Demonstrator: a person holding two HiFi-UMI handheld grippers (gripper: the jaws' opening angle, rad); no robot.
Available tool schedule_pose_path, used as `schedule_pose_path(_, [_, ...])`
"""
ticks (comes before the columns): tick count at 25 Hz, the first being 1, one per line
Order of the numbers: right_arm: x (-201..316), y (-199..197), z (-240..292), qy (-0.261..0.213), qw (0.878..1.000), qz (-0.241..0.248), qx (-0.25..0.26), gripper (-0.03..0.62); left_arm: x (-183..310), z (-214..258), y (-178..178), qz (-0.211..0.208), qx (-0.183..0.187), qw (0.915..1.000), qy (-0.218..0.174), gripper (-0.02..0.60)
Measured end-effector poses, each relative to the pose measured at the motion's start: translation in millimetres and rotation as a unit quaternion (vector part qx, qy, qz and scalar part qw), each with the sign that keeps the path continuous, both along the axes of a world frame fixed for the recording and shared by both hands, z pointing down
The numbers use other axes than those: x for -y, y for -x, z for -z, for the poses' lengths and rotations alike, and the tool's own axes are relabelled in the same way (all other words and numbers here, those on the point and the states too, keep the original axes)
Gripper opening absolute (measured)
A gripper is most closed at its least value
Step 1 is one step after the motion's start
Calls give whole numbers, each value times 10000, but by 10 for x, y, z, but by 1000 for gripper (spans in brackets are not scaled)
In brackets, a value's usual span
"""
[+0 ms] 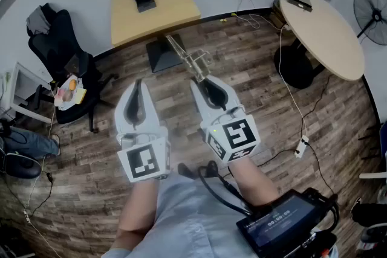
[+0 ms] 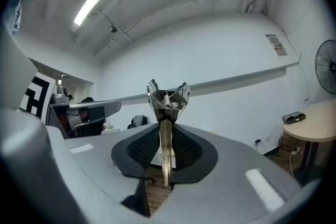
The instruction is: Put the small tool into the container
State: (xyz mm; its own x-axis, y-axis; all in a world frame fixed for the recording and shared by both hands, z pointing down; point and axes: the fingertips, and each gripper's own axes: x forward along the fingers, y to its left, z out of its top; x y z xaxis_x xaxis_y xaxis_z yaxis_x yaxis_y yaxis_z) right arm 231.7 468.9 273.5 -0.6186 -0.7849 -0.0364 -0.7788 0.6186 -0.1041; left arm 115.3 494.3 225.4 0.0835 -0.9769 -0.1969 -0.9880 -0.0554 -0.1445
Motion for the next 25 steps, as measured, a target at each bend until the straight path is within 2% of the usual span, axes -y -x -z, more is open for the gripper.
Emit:
schedule_pose_path(11, [-20,-42,-43,-11,10000,68,-29,71,-82,-68,-7,114,57,9999,-47,11])
schedule_pose_path(15, [-95,-232,-138,6,9997,193,154,71,-175,-176,-133,297,-26,9996,-16,11])
schedule_pose_path(18, [100,-407,-87,27,9995,277,179,71,-35,-163,-277,437,-61,9990,71,11])
schedule_pose_path(25, [451,-392,-141,95,9991,394,103,71,295,-218,-254,617,-57,9978,221,11])
